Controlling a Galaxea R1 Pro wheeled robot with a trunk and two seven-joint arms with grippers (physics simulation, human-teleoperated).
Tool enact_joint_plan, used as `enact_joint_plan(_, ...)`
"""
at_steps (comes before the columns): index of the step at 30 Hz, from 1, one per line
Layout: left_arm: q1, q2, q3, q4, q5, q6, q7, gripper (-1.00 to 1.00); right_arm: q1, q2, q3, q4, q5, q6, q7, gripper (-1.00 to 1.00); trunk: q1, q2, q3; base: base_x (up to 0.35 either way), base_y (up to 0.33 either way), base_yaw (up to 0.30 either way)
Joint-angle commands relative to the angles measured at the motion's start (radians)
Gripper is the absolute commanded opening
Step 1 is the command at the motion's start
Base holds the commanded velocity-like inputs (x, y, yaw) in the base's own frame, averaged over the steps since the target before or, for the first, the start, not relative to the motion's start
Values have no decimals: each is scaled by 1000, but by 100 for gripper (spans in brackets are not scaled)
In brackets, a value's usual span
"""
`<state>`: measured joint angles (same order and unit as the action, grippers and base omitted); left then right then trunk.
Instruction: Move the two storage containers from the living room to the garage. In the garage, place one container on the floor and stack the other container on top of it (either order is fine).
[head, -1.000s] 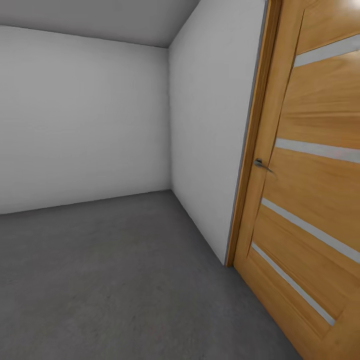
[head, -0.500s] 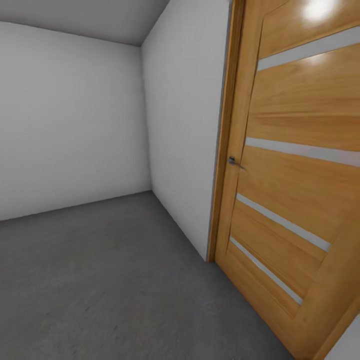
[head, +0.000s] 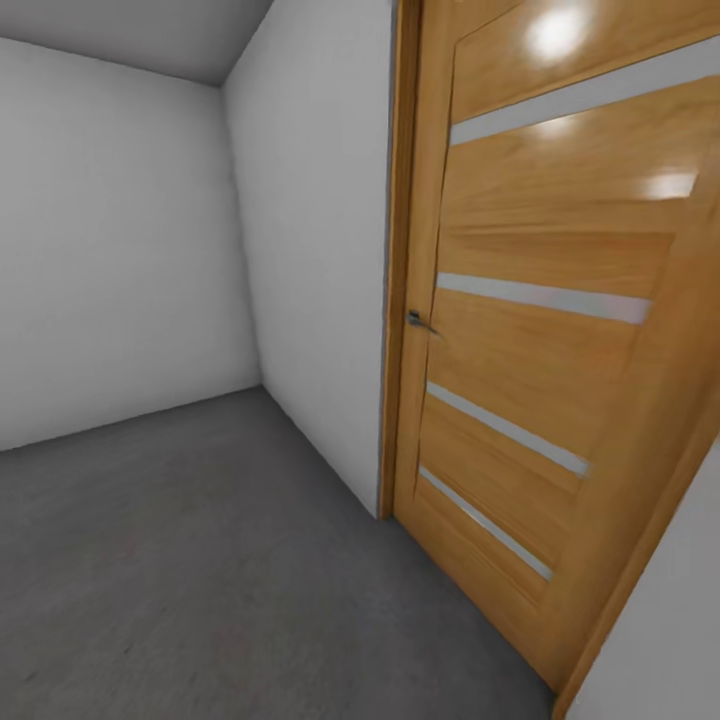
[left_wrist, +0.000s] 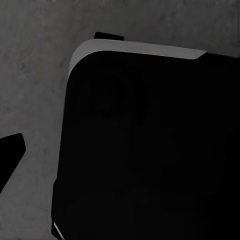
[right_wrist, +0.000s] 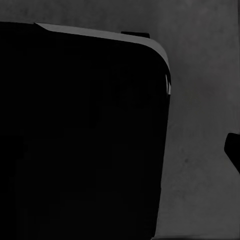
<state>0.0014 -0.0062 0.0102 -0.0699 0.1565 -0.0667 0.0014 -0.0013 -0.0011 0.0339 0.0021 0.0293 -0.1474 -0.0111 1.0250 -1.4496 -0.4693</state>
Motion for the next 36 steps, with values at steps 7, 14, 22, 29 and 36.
enact_joint_plan(7,0,0,-1,1,26,-2,0,100,0,1,3,2,3,-3,-1,100,0,0,-1,0,0,-287)
enact_joint_plan(14,0,-1,-1,1,29,-2,-1,100,0,0,3,3,3,-2,-1,100,0,0,-1,107,105,-193)
enact_joint_plan(22,0,-1,-1,1,29,-2,-1,100,0,-4,6,3,3,0,-1,100,0,0,-1,199,285,-16)
enact_joint_plan(29,0,-1,-1,2,29,-1,-1,100,0,0,5,3,1,-3,-2,100,0,0,-1,193,310,-99)
enact_joint_plan(36,0,-1,-1,2,30,-1,0,100,0,0,4,3,3,-3,-2,100,0,0,-1,193,312,-276)
